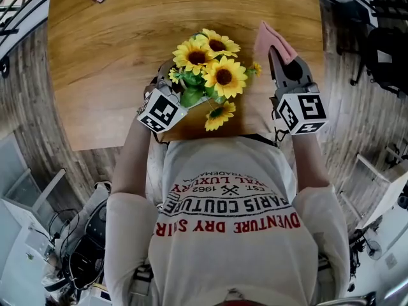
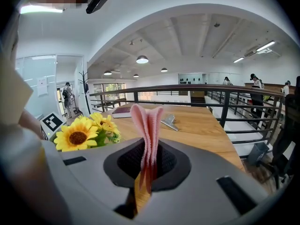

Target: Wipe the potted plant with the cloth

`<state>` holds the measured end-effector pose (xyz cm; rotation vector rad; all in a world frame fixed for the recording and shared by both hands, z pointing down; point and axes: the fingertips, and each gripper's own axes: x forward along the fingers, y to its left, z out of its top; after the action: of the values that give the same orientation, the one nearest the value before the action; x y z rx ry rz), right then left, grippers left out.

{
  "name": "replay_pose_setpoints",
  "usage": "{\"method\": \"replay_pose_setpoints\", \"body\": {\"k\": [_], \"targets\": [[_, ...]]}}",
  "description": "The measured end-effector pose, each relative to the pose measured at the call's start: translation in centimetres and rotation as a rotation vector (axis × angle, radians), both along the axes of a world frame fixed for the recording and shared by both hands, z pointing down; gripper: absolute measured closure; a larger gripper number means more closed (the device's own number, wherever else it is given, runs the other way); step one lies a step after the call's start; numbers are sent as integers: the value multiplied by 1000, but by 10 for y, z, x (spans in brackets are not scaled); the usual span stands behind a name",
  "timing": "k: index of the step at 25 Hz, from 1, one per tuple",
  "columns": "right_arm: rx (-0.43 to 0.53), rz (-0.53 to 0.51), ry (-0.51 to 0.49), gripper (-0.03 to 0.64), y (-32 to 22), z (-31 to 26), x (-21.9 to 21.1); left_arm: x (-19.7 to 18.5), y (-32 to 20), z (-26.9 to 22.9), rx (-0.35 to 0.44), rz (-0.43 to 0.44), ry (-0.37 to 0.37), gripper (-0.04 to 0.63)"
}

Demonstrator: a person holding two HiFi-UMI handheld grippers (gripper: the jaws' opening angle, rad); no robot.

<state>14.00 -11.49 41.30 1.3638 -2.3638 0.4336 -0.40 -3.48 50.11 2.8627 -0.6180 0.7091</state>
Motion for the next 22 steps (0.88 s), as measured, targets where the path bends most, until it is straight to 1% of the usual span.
{"method": "replay_pose_setpoints", "body": {"k": [3, 7, 10, 12, 16, 20, 22], "targets": [[0, 13, 3, 583, 4, 4, 7, -1, -3, -14, 3, -48, 16, 78], [-42, 32, 5, 583, 20, 13, 13, -4, -8, -44, -10, -148, 60, 78], [-41, 42, 0, 583, 9, 20, 11, -9, -36, -69, 19, -197, 79, 78], [-41, 32, -5, 583, 3, 24, 3, -9, -53, -86, 32, -209, 92, 78], [-62, -13, -22, 583, 10, 30, -25, -6, -61, -113, 35, -203, 110, 78], [-62, -84, -48, 582, 21, 32, -61, -3, -63, -130, 55, -188, 117, 78], [-46, -127, -58, 583, 28, 29, -75, 3, -61, -138, 57, -179, 136, 78]]}}
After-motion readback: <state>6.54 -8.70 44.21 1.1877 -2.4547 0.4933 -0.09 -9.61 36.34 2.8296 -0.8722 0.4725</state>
